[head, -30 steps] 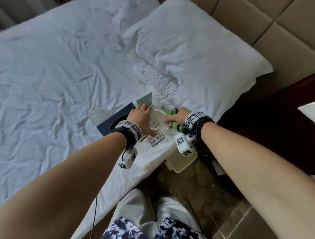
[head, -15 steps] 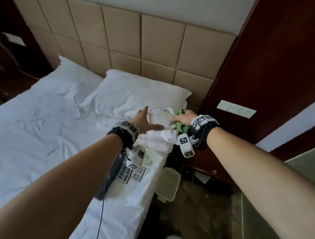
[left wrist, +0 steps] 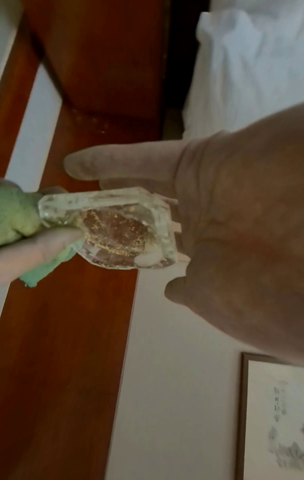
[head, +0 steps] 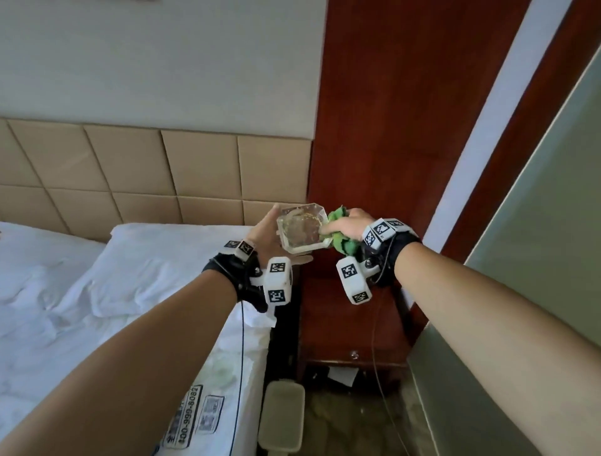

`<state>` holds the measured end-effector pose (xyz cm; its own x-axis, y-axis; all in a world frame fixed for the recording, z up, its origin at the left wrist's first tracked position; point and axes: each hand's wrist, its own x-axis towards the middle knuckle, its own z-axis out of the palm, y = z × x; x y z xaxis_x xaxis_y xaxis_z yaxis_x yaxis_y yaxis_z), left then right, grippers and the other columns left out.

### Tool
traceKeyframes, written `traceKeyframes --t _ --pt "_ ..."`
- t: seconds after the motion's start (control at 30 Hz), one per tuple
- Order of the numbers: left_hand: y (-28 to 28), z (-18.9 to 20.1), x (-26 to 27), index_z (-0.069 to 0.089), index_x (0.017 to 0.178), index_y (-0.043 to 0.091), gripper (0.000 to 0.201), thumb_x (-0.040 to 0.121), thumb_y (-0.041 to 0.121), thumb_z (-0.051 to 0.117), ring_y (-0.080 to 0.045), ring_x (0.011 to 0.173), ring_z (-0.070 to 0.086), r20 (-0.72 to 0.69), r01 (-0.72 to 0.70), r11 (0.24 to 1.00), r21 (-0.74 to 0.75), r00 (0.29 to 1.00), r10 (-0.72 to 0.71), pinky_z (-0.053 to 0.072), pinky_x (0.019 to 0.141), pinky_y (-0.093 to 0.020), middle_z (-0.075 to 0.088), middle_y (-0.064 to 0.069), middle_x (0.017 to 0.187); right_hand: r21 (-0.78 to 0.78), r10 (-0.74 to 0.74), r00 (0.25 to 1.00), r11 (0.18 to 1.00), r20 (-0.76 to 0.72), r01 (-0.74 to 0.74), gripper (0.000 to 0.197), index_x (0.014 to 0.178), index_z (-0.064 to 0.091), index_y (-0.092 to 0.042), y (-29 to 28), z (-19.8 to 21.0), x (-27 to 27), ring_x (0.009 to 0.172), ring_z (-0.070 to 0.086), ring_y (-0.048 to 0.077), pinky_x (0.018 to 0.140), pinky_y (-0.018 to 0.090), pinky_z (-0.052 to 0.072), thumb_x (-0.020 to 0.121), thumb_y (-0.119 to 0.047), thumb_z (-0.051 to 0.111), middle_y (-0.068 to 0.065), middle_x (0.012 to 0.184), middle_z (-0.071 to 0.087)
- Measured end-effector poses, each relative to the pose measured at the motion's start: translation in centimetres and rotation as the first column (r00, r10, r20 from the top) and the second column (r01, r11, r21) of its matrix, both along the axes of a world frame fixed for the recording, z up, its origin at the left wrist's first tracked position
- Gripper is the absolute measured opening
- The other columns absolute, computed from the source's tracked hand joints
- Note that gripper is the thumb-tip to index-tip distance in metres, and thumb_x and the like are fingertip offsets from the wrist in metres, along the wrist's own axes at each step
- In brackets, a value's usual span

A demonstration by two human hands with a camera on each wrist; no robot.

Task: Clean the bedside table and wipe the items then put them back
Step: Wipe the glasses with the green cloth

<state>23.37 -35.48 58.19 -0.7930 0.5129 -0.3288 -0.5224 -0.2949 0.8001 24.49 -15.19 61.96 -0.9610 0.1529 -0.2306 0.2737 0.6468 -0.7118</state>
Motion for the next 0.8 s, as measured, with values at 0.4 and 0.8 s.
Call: traceKeyframes --t 0.4,0.8 --pt "15.6 2.5 0.7 0.067 0.100 0.008 0.062 0.090 0.064 0.042 -0.032 0.068 0.070 0.069 0.027 0.999 -0.032 0.997 -0.025 0.058 0.069 -0.040 0.072 -0.015 0.093 -0.030 0.013 0.990 0.999 -0.143 -0.018 0.038 0.102 0.068 -0.014 14.0 1.4 3.7 0.076 0.063 0.013 0.058 0.021 0.042 0.076 -0.036 0.083 -0.002 0.089 0.069" --pt "21.4 5.3 -1.9 0.066 0.098 0.015 0.049 0.086 0.060 0.050 -0.030 0.085 0.067 -0.037 -0.067 0.983 -0.172 0.997 0.061 0.055 0.074 -0.042 0.069 -0.008 0.108 0.357 0.202 0.782 0.934 -0.590 0.028 0.032 0.118 0.070 -0.020 20.3 6.5 3.9 0.098 0.066 0.013 0.078 0.020 0.050 0.086 -0.021 0.072 -0.005 0.111 0.072"
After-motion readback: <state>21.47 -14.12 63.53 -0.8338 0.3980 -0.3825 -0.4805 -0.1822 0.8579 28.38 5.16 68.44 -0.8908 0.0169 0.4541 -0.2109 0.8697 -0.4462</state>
